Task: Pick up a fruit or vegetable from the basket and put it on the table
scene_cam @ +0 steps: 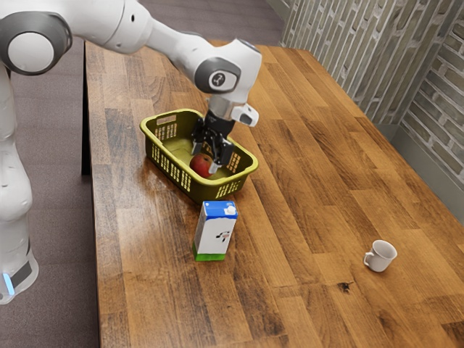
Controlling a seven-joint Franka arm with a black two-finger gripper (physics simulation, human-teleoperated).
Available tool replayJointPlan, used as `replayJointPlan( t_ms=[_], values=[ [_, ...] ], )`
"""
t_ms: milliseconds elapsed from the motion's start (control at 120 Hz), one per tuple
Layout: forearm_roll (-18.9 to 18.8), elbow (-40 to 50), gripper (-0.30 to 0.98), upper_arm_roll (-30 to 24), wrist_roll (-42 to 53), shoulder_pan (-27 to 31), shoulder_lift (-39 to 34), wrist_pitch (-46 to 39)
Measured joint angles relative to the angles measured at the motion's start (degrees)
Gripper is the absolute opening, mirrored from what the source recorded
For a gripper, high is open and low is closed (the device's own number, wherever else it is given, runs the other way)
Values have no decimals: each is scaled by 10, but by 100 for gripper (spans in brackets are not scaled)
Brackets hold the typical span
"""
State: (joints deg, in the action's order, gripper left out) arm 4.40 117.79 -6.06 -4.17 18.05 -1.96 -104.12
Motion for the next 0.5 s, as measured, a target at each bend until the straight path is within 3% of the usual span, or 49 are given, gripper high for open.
replayJointPlan(
  t_ms=[500],
  values=[
    [0, 5, 66, 1, -4, -2, 8, -4]
  ],
)
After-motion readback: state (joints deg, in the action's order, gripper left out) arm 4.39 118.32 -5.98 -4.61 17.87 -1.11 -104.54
